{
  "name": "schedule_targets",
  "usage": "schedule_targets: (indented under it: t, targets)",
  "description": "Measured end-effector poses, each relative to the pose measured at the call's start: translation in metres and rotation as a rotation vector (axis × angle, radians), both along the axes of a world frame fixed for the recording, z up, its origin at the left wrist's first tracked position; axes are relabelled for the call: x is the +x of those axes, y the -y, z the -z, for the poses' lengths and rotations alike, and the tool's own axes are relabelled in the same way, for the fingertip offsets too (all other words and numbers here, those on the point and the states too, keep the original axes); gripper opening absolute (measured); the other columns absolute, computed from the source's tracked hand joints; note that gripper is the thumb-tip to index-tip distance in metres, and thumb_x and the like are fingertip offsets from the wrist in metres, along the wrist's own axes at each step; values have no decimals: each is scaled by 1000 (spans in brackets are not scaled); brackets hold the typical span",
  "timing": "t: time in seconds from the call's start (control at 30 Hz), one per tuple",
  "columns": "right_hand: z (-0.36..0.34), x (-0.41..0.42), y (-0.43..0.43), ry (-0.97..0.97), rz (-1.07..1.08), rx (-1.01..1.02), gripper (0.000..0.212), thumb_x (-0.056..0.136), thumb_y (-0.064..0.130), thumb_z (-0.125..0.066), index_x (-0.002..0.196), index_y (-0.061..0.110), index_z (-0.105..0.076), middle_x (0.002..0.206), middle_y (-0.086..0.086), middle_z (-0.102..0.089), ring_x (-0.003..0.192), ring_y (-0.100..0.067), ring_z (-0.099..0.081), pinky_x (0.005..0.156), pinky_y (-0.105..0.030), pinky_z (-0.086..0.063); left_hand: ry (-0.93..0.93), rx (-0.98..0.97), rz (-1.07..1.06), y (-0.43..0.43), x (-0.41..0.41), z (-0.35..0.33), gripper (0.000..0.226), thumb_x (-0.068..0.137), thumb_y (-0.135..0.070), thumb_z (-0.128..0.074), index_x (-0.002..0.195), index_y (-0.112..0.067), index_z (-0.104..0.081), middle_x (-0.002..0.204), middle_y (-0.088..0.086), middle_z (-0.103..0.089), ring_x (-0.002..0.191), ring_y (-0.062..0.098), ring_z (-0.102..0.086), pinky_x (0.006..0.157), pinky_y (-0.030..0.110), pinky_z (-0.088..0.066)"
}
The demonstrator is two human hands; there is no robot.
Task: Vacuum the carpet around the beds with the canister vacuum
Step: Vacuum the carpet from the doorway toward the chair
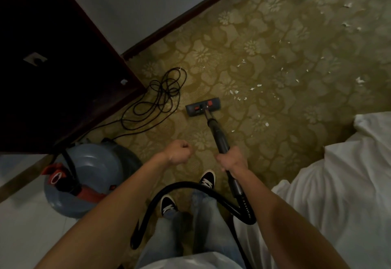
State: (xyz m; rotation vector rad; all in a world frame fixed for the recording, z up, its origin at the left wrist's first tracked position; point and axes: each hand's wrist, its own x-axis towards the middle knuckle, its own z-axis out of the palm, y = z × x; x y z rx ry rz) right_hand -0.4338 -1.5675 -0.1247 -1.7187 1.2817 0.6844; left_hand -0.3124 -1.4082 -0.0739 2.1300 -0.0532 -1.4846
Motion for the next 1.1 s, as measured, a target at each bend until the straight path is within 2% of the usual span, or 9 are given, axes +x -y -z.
schedule_targets:
  t: [0.13,0.23,0.33,0.4,0.53,0.73,0.87,1.03,1.1]
  targets:
    - [-9,-15,-3,-25,40,8,36,84,25,-72,111,3,-63,83,-15,-74,68,-24,-74,65,-36,-62,-18,-16,10,8,-5,1,15,100,-21,-55,93,-15,-67,94,9,-67,89,22,-64,94,42,-56]
    - [-13,-31,-11,-42,59,12,30,87,23,-70,109,4,-63,80,-12,-72,59,-20,-69,62,-33,-60,-19,-35,41,11,-11,-1,16,101,-18,-54,92,-11,-64,92,12,-64,85,23,-61,80,35,-54]
    - [-13,-48,-22,-59,72,14,34,85,27,-72,111,7,-63,92,-12,-72,77,-25,-74,71,-37,-64,-19,-39,115,8,-18,-5,11,101,-16,-52,97,-11,-60,88,10,-59,81,22,-57,63,26,-44]
    - [-13,-57,-32,-62,74,7,38,82,31,-72,111,9,-63,94,-11,-72,84,-27,-75,77,-41,-65,-22,-47,138,4,-21,-5,10,101,-15,-51,94,-12,-58,86,9,-57,79,21,-56,62,27,-43]
    - [-16,-65,-56,-69,52,14,29,87,27,-71,110,12,-63,86,-7,-72,69,-21,-75,71,-39,-66,-7,-49,172,-12,-25,-7,12,104,-16,-50,102,-11,-60,90,7,-59,71,13,-55,52,15,-44]
    - [-18,-50,-77,-39,-9,-21,25,87,22,-67,110,11,-65,76,-5,-72,54,-13,-69,55,-29,-59,-18,-35,154,-48,-20,-1,15,104,-16,-51,107,-7,-62,90,7,-61,82,18,-59,72,26,-50]
    - [-15,-27,-84,-25,-38,-22,24,86,23,-67,107,10,-64,79,-9,-72,58,-18,-73,62,-35,-64,-6,-19,101,-67,-10,3,20,103,-15,-53,113,-3,-65,93,8,-63,85,19,-61,77,29,-53]
    - [-7,1,-82,-12,-70,-45,35,81,28,-69,111,10,-67,86,-12,-75,66,-24,-76,67,-41,-66,-18,-13,67,-84,2,7,22,101,-12,-53,81,-14,-62,82,5,-60,81,19,-59,89,42,-56]
    - [-6,9,-80,-8,-74,-51,36,82,28,-69,113,8,-66,86,-12,-74,68,-25,-75,67,-40,-66,-14,-3,67,-87,5,7,22,100,-14,-53,79,-15,-61,82,4,-61,81,20,-60,88,41,-56]
